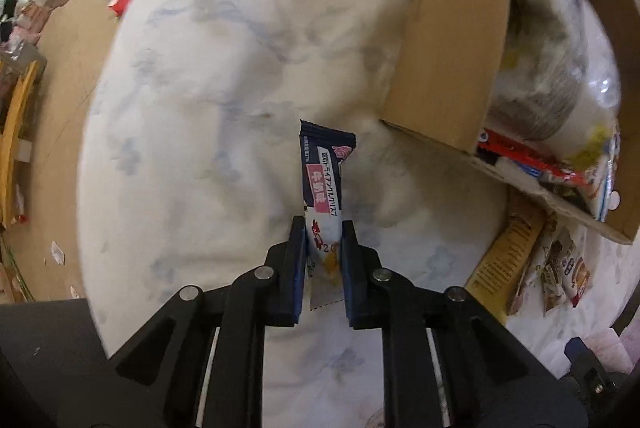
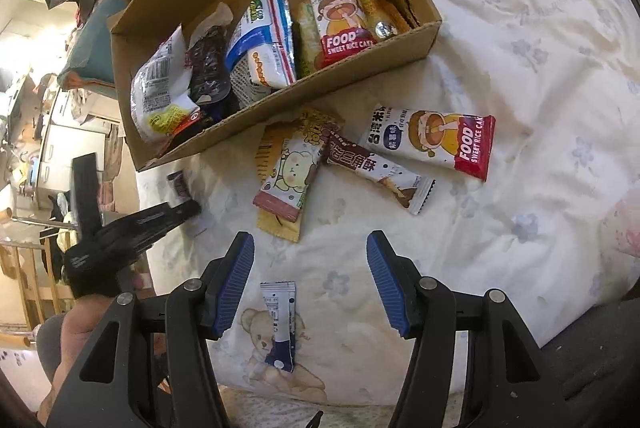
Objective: Organize snacks
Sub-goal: 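Grasp the blue-pink bar with the left tool while the right tool grasps the white stick packet, then carry both packets over the box and lower them inside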
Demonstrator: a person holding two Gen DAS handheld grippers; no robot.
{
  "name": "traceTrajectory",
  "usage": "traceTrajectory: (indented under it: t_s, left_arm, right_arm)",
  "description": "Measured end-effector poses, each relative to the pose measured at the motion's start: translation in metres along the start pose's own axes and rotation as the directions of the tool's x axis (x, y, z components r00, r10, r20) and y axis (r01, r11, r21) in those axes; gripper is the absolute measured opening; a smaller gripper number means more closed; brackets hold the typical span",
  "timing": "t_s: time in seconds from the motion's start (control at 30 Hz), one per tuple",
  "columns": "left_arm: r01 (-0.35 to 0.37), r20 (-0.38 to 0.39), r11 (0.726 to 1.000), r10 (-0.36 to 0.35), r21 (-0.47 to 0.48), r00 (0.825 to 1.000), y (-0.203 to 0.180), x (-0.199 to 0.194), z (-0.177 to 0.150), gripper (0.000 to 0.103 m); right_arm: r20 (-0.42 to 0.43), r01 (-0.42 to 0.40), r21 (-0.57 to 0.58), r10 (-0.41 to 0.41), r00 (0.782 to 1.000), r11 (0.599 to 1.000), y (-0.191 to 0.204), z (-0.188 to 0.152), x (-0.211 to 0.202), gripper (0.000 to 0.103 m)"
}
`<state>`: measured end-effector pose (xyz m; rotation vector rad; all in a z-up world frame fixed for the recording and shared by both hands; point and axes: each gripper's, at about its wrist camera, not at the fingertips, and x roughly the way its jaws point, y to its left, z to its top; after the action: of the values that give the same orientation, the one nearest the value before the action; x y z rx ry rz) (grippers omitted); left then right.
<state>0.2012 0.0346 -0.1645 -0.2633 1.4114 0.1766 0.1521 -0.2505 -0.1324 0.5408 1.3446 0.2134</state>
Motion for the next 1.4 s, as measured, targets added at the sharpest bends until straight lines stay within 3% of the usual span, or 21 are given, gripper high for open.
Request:
traceTrajectory:
  t_s: [0.2,0.37,0.7,0.9,0.97,1.0,1.03,1.07,1.1,1.23,1.4]
  left_arm:
    - [0.028,-0.018,0.999,-0.027,0.028,0.999,0.012,-0.028,-0.018,0.013]
    - [0.0,0.04,0.988,-0.007,0.154,0.999,0.003,-0.051,-0.027,0.013]
    - [0.02,0.07,0.964,-0.04,0.264,0.997,0.002,-0.089,-0.066,0.013]
    - [0.024,0.075,0.972,-0.042,0.233,0.996,0.018,-0.085,-0.066,0.013]
    - [0.034,0.074,0.975,-0.051,0.219,0.996,0.019,-0.084,-0.064,0.013]
    - [0.036,0.075,0.976,-0.054,0.216,0.996,0.018,-0.084,-0.063,0.013]
    - [0.039,0.076,0.976,-0.057,0.216,0.996,0.018,-0.084,-0.063,0.013]
    - [0.042,0.078,0.975,-0.06,0.216,0.995,0.017,-0.084,-0.062,0.013]
    - [0.043,0.08,0.975,-0.061,0.216,0.995,0.016,-0.084,-0.062,0.013]
    - [0.05,0.087,0.976,-0.07,0.212,0.994,0.014,-0.086,-0.061,0.013]
    - [0.037,0.1,0.976,-0.06,0.215,0.993,0.012,-0.086,-0.061,0.013]
  right_arm:
    - [-0.038,0.005,-0.062,-0.007,0.999,0.998,0.013,-0.007,0.009,0.061]
    - [-0.058,0.024,-0.126,-0.032,0.998,0.992,0.025,-0.019,0.015,0.061]
    - [-0.125,0.021,-0.107,-0.035,0.992,0.994,0.033,-0.054,0.034,0.061]
    - [-0.211,0.045,-0.158,-0.078,0.974,0.986,0.054,-0.086,0.072,0.061]
    - [-0.205,0.087,-0.197,-0.128,0.97,0.977,0.062,-0.092,0.084,0.061]
    - [-0.195,0.106,-0.216,-0.149,0.969,0.971,0.066,-0.091,0.087,0.057]
    - [-0.175,0.133,-0.257,-0.181,0.968,0.957,0.071,-0.091,0.089,0.042]
    - [-0.142,0.165,-0.313,-0.218,0.966,0.935,0.078,-0.092,0.088,0.019]
    - [-0.118,0.174,-0.351,-0.228,0.966,0.92,0.084,-0.092,0.086,0.019]
    - [-0.047,0.145,-0.355,-0.173,0.984,0.923,0.091,-0.091,0.061,0.019]
    - [-0.045,0.113,-0.297,-0.132,0.99,0.948,0.076,-0.09,0.049,0.019]
